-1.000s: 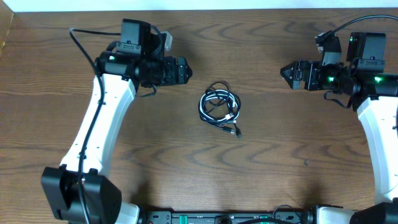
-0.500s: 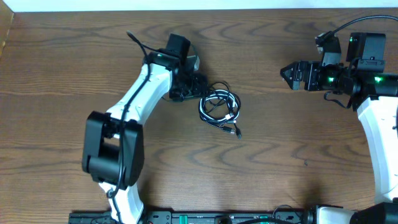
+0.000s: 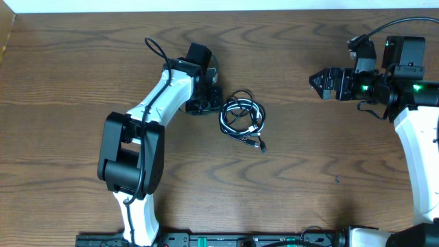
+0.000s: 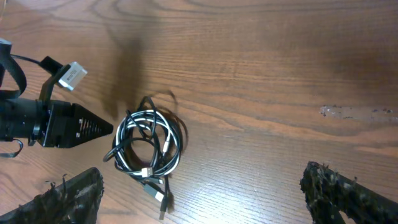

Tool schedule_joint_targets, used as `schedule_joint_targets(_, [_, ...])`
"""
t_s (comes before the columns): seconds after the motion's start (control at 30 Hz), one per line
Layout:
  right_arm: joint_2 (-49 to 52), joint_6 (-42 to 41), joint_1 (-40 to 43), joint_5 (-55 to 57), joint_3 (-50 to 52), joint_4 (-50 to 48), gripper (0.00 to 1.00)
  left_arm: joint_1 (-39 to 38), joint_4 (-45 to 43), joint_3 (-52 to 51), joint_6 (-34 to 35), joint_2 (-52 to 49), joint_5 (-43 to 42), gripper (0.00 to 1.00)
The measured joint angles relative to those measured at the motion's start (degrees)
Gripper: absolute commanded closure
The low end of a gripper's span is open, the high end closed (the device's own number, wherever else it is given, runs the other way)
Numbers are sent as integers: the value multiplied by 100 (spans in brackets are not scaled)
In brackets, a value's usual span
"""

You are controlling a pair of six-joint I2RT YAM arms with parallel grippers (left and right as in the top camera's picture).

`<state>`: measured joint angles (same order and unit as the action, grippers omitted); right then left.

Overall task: Untangle cables
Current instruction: 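Lower the left gripper onto the cable bundle and grasp it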

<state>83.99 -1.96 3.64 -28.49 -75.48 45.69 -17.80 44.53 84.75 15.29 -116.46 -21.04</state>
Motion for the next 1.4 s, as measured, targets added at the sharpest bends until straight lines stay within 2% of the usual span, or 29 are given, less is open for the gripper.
schedule_joint_targets(0.3, [0,0,0,0,-2,-4,1,-144,-118,0,-2,-192,151,65])
schedule_joint_targets(0.37, [0,0,0,0,-2,-4,1,-177,-127,0,-2,-291,175,70])
schedule_joint_targets(0.47, [0,0,0,0,0,-4,1,-186,-155,0,2,-345,166,85])
schedule_joint_targets(0.53, [0,0,0,0,-2,-4,1,-192,-160,0,11,-345,160,92])
schedule_joint_targets(0.97, [0,0,0,0,-2,-4,1,-337,-345,15,72,-417,188,92])
schedule_joint_targets(1.2, [0,0,0,0,-2,-2,2,-452,-396,20,210,-431,195,83])
schedule_joint_targets(1.27, [0,0,0,0,0,-2,2,-487,-402,20,306,-435,240,76])
schedule_joint_targets(1.4, [0,0,0,0,0,11,1,-605,-402,31,621,-435,501,76])
